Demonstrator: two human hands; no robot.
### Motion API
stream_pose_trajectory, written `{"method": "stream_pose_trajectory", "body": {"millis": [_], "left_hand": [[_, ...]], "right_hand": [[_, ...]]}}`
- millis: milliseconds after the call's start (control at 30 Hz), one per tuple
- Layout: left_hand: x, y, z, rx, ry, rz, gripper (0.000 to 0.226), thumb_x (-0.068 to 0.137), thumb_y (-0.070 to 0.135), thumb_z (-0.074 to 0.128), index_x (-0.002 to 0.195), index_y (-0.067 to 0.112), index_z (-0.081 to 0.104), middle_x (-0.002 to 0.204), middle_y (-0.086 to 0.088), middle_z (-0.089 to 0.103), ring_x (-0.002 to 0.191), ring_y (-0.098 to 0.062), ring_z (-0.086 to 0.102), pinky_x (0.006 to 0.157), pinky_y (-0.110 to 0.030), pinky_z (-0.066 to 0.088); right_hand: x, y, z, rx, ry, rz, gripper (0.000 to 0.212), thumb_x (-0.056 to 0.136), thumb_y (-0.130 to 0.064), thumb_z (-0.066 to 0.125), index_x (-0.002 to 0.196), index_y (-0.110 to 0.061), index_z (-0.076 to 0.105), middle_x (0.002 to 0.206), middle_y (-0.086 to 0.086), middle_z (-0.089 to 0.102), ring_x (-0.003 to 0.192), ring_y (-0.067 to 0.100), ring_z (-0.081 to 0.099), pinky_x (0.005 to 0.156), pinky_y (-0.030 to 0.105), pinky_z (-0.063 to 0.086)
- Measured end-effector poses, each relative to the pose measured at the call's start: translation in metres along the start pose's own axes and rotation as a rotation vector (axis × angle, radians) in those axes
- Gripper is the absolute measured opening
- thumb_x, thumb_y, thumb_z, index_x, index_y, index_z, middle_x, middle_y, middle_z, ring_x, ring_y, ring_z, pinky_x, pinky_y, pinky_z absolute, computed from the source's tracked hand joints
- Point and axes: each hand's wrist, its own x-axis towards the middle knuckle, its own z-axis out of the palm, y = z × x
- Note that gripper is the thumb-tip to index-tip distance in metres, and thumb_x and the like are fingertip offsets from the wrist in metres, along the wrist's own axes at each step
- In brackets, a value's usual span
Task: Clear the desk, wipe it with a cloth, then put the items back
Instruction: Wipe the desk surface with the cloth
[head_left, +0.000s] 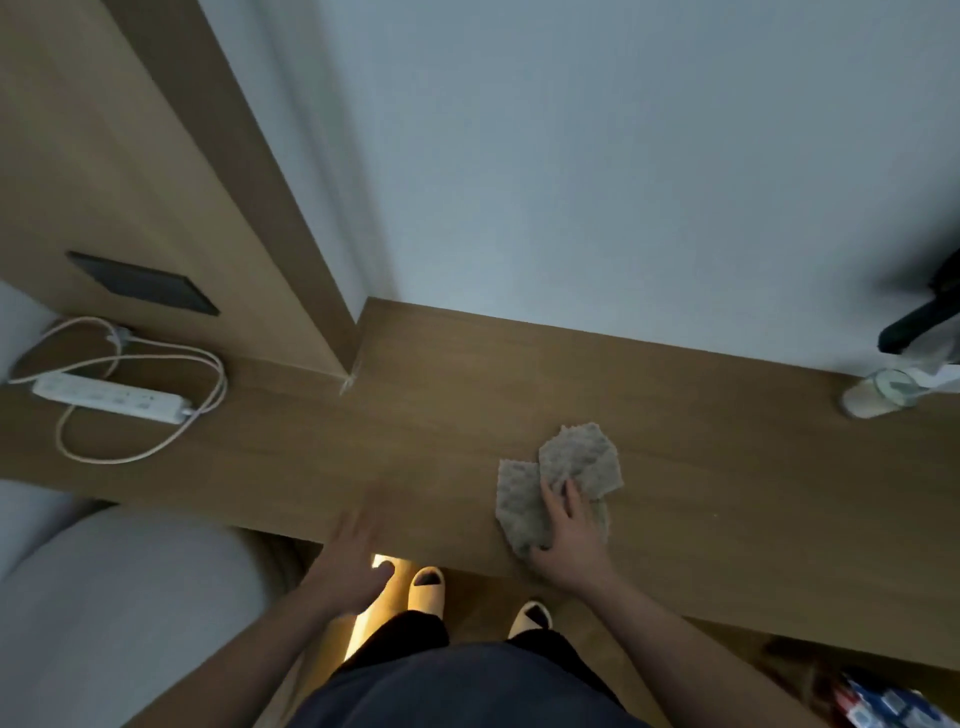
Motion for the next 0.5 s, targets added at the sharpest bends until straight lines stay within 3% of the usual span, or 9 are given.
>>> {"method": "stream_pose_trajectory", "body": {"millis": [133, 267, 333, 500], "left_hand": [[-0.005, -0.058, -0.016, 0.081, -0.069, -0.099, 0.091, 0.086, 0.043, 0.055, 0.163, 0.024, 0.013, 0.172, -0.004, 0.002, 0.157, -0.029, 0.004, 0.126, -0.037, 0.012], [0.009, -0.072, -0.017, 0.165, -0.145, -0.026, 0.100, 0.092, 0.043, 0.062, 0.164, 0.026, -0.005, 0.168, 0.003, -0.019, 0.158, -0.027, -0.011, 0.127, -0.039, 0.012], [0.017, -0.062, -0.011, 0.204, -0.195, 0.010, 0.103, 0.092, 0.042, 0.063, 0.164, 0.024, -0.008, 0.169, 0.002, -0.019, 0.157, -0.028, -0.014, 0.127, -0.040, 0.013], [0.035, -0.015, 0.000, 0.314, -0.286, 0.088, 0.099, 0.094, 0.047, 0.061, 0.165, 0.023, -0.003, 0.169, -0.003, -0.022, 0.157, -0.031, -0.015, 0.129, -0.042, 0.009]], "right_hand": [[0.015, -0.051, 0.025, -0.049, -0.079, -0.027, 0.095, 0.087, -0.045, 0.063, 0.165, -0.027, 0.010, 0.171, 0.003, -0.020, 0.155, 0.038, -0.020, 0.128, 0.050, -0.001], [0.020, -0.116, 0.056, -0.045, -0.130, -0.136, 0.102, 0.086, -0.047, 0.069, 0.165, -0.027, 0.006, 0.170, -0.003, -0.021, 0.155, 0.033, -0.024, 0.129, 0.049, 0.004], [0.018, -0.133, 0.068, -0.086, -0.169, -0.158, 0.106, 0.086, -0.049, 0.070, 0.165, -0.026, 0.003, 0.169, -0.002, -0.025, 0.154, 0.035, -0.027, 0.128, 0.050, 0.003], [0.013, -0.084, 0.056, -0.132, -0.133, -0.065, 0.098, 0.092, -0.066, 0.054, 0.165, -0.030, -0.001, 0.168, -0.004, -0.028, 0.156, 0.035, -0.021, 0.128, 0.051, 0.002]]}}
